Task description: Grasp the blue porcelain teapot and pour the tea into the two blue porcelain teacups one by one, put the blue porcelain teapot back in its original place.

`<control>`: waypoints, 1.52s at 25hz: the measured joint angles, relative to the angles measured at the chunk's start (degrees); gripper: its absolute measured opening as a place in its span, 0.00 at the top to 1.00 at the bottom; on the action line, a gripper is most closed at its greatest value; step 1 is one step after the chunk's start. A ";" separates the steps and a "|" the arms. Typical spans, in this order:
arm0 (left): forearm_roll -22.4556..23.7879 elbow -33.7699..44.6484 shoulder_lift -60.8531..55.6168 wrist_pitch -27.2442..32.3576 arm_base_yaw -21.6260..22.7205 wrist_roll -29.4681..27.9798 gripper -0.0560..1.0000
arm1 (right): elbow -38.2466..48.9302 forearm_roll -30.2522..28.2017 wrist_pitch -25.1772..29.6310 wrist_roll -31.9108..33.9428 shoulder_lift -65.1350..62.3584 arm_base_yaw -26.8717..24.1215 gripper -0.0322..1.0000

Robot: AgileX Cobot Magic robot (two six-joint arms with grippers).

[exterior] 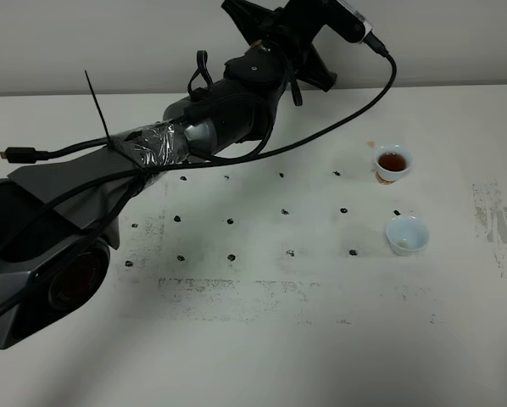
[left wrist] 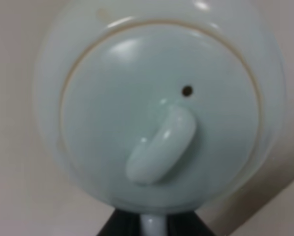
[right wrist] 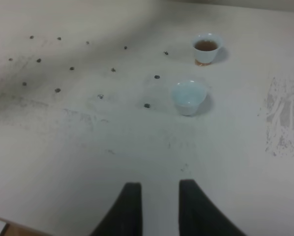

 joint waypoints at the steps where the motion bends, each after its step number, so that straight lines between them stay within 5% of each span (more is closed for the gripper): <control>1: -0.23 0.00 -0.30 -0.49 0.00 0.00 0.86 | 0.00 0.00 0.00 0.00 0.00 0.00 0.76; 12: 10.49 0.00 -1.41 7.86 -0.54 0.12 0.86 | 0.00 0.00 0.00 0.00 0.00 0.00 0.76; 20: 10.62 0.00 -1.41 9.20 -0.54 0.19 0.86 | 0.00 0.00 0.00 0.00 0.00 0.00 0.76; 26: 12.06 0.00 -1.41 20.17 -0.36 0.02 0.86 | 0.00 0.00 0.00 0.00 0.00 0.00 0.76; 31: 13.53 0.00 -1.41 26.43 0.81 -4.02 0.86 | 0.00 0.00 0.00 0.00 0.00 0.00 0.76; 38: 18.78 0.00 -1.41 34.95 3.53 -16.84 0.86 | 0.00 0.00 0.00 0.00 0.00 0.00 0.76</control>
